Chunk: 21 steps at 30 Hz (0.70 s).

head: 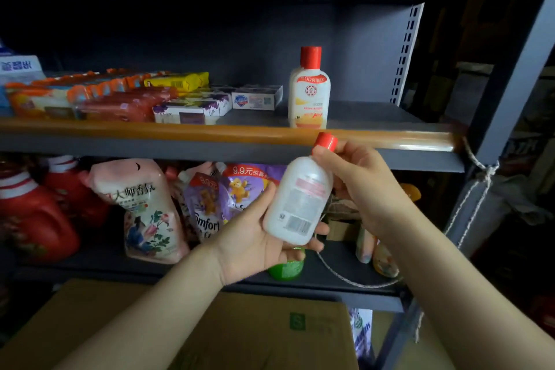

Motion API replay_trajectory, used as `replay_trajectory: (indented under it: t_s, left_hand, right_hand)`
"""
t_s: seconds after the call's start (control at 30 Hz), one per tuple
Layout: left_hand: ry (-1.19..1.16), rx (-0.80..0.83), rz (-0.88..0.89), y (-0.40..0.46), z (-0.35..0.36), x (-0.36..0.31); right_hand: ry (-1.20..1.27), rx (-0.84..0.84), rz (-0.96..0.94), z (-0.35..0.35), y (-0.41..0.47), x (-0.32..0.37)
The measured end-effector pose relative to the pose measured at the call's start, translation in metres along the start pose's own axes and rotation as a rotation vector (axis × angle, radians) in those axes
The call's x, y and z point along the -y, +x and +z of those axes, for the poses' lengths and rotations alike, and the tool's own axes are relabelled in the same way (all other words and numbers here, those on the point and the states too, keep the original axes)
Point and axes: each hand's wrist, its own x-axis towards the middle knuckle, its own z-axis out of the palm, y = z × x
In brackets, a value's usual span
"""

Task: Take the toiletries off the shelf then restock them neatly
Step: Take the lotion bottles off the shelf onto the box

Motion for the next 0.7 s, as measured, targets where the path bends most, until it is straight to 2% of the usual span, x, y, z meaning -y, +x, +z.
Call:
replay_trajectory:
  t_s: [0.13,0.2,0.27,0.33,0.4,0.47,0.57,0.7]
  left_hand:
    - [-0.033,-0.084,-0.041,-0.006,-0.005,0.014]
    - [0.055,-0.144,-0.044,-0.01,-0.008,0.021]
    - [0.327,-0.268,-0.042,-0.013,-0.014,0.029]
    - [0.743,-0.426,-0.084,-0.017,-0.021,0.042]
    - [1.08,-0.51,-0.098,-0.02,-0.034,0.067]
    - [1.225,-0.521,-0.116,-0.025,-0.045,0.099]
    - [1.267,-0.498,-0.139,-0.029,-0.057,0.13]
    - [1.356,-0.469,-0.086,-0.029,-0.07,0.131]
  right_hand:
    - [-0.12,-0.042,0.126,0.0,-0.002,-0.02]
    - [-0.147,-0.001,0.157,-0.002,-0.004,-0.029]
    - [-0.186,0.066,0.166,-0.004,-0.008,-0.041]
    - [-0.156,0.136,0.167,-0.001,-0.016,-0.06]
    - [-0.181,0.192,0.166,0.005,-0.029,-0.088]
    - [-0.284,0.223,0.192,0.009,-0.042,-0.116]
    - [-0.368,0.241,0.222,0.006,-0.046,-0.144]
    - [-0.603,0.318,0.102,0.002,-0.044,-0.164]
